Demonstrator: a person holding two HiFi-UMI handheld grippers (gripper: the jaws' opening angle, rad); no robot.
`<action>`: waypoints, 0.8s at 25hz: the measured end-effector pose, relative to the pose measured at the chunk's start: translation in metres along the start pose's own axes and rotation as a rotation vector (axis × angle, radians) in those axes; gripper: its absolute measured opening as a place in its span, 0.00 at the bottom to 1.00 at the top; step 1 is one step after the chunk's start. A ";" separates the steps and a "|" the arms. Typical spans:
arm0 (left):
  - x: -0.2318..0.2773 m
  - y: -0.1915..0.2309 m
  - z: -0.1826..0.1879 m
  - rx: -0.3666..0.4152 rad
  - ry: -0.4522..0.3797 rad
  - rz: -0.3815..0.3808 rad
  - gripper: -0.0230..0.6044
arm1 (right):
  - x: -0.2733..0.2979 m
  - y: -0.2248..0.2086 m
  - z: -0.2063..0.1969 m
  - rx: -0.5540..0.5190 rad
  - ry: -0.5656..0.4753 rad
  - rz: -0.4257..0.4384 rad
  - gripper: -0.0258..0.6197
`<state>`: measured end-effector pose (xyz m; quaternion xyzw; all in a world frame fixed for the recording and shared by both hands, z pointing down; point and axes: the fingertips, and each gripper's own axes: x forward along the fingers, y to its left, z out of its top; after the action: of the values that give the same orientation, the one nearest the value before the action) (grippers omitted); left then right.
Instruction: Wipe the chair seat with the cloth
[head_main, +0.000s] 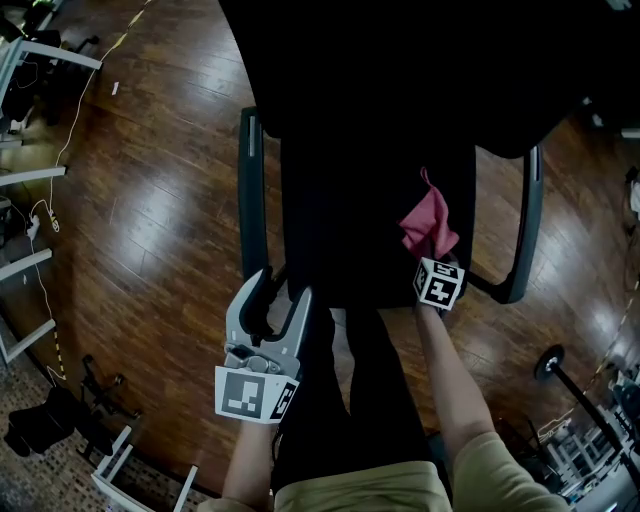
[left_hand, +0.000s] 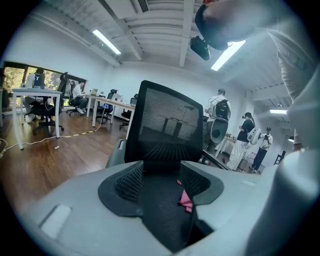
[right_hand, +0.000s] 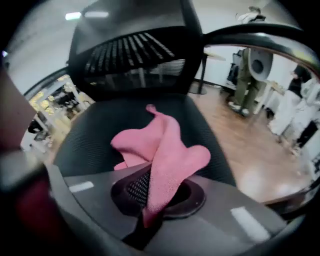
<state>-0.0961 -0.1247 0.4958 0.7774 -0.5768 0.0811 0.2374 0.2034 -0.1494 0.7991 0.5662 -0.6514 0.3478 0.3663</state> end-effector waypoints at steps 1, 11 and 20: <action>0.000 0.001 -0.001 0.002 0.000 0.006 0.38 | -0.001 0.043 0.001 -0.030 -0.026 0.121 0.07; -0.006 0.004 0.005 0.084 0.035 0.013 0.38 | -0.026 0.348 -0.055 -0.369 0.059 0.844 0.07; -0.006 -0.025 0.012 0.041 0.003 -0.049 0.37 | -0.014 0.149 -0.043 -0.443 0.016 0.366 0.06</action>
<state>-0.0763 -0.1195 0.4759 0.7958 -0.5555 0.0882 0.2244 0.0601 -0.0883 0.8023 0.3430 -0.7998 0.2619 0.4173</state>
